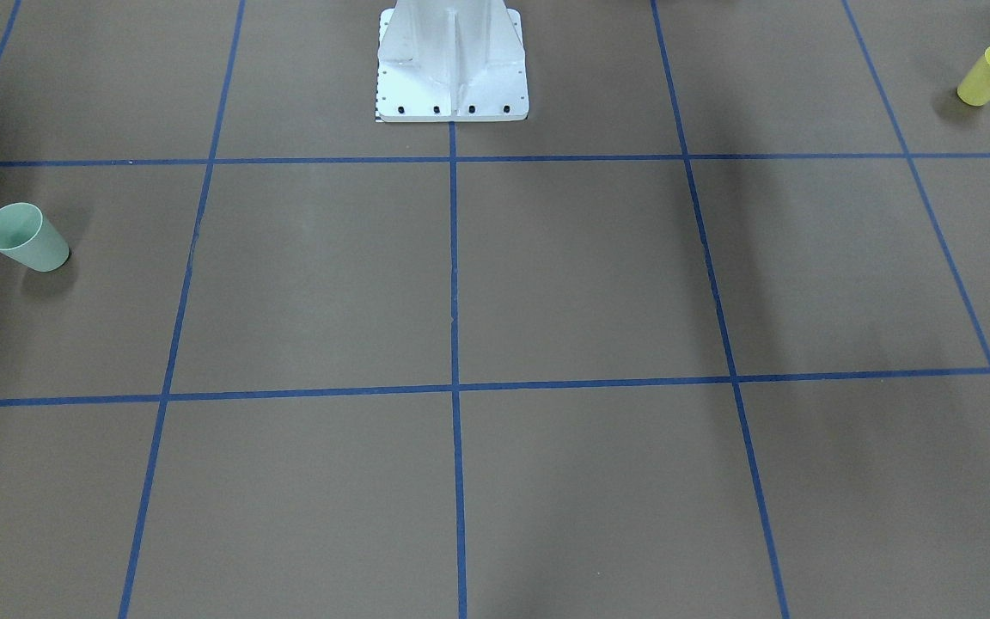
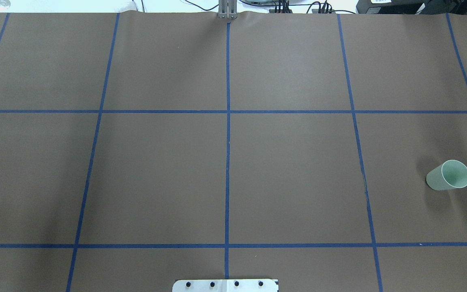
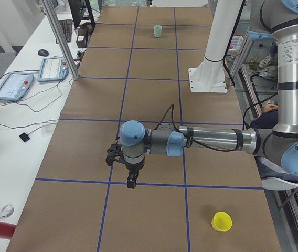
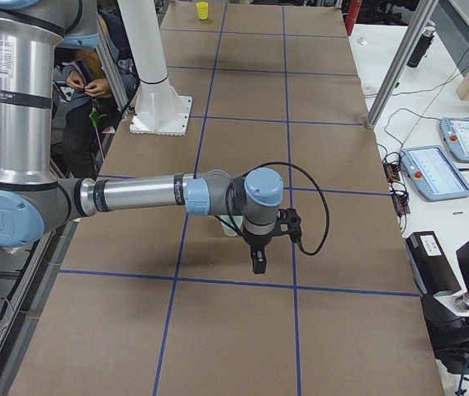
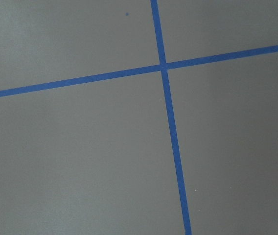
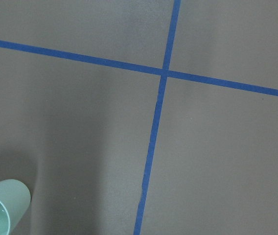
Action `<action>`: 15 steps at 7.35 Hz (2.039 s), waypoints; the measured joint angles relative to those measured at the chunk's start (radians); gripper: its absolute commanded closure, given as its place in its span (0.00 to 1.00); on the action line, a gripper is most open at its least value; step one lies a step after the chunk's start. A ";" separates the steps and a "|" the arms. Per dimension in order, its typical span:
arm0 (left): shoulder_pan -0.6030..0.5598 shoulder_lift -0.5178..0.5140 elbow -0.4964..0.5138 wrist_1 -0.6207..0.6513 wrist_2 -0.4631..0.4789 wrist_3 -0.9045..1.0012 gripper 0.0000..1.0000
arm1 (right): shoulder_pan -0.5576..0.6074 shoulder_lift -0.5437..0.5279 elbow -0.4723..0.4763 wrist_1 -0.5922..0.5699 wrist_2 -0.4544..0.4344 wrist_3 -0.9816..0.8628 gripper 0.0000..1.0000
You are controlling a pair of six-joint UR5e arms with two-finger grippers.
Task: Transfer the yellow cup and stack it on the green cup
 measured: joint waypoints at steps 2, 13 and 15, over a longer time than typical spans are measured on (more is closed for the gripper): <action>0.000 -0.001 -0.006 -0.031 0.000 -0.001 0.00 | 0.000 0.000 -0.002 0.000 0.004 0.000 0.00; 0.002 -0.106 0.042 -0.518 0.063 -0.274 0.00 | 0.000 -0.011 -0.015 0.002 -0.006 -0.004 0.00; 0.040 -0.080 0.025 -0.629 0.248 -0.503 0.00 | 0.000 -0.011 -0.024 0.003 -0.007 -0.004 0.00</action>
